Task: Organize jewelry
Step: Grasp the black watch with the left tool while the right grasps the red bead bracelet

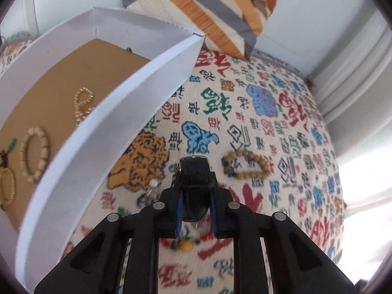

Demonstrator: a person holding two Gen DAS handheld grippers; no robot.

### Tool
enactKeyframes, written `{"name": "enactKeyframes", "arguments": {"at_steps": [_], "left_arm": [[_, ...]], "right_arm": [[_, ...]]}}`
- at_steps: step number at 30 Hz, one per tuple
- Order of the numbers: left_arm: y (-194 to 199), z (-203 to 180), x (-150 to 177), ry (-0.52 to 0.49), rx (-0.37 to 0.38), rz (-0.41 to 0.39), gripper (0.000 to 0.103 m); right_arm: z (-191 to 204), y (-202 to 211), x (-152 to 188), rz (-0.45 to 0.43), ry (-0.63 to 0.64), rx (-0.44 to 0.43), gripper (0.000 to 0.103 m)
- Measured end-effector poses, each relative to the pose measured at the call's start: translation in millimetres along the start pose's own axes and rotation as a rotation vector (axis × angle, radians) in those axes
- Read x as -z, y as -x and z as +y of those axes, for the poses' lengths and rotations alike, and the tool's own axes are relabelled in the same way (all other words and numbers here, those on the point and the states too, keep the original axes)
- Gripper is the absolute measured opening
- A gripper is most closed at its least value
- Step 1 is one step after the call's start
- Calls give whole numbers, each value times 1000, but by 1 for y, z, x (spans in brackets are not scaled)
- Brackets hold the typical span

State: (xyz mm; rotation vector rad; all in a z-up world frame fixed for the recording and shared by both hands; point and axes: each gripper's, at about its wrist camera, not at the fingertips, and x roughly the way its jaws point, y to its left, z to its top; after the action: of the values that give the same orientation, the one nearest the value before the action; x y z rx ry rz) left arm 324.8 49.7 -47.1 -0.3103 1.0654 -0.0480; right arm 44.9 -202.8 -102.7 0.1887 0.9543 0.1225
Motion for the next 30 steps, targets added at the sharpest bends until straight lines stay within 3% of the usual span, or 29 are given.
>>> {"name": "enactKeyframes", "arguments": {"at_steps": [5,10,11,13,14,16,18,20,25,27,30], "left_arm": [[35,26,42,-12,4,25,17],[47,58,100,9,-21,73,17],[48,61,106,13,-26,76,17],[48,69,123,28,-31,85,17],[48,73,129,39,-31,89,17],[48,78,139,48,-37,91,17],[46,83,145,54,-36,98,17],[45,88,149,66,-26,105,17],[46,90,154,62,-17,101,17],[47,91,154,63,-12,99,17],[46,91,155,62,-7,100,17]], "right_arm": [[16,-3,-43,-29,57,-66,86],[33,-48,-96,5,76,-101,83],[39,-61,-106,35,63,-122,66],[56,-84,-118,110,40,-228,50],[66,-95,-122,143,29,-279,46],[87,-109,-127,169,33,-283,45],[119,-116,-131,169,153,-256,43],[157,-122,-130,157,388,-162,42],[190,-142,-118,175,773,-55,42],[188,-152,-111,200,872,-18,42],[173,-161,-102,261,903,-12,39]]}}
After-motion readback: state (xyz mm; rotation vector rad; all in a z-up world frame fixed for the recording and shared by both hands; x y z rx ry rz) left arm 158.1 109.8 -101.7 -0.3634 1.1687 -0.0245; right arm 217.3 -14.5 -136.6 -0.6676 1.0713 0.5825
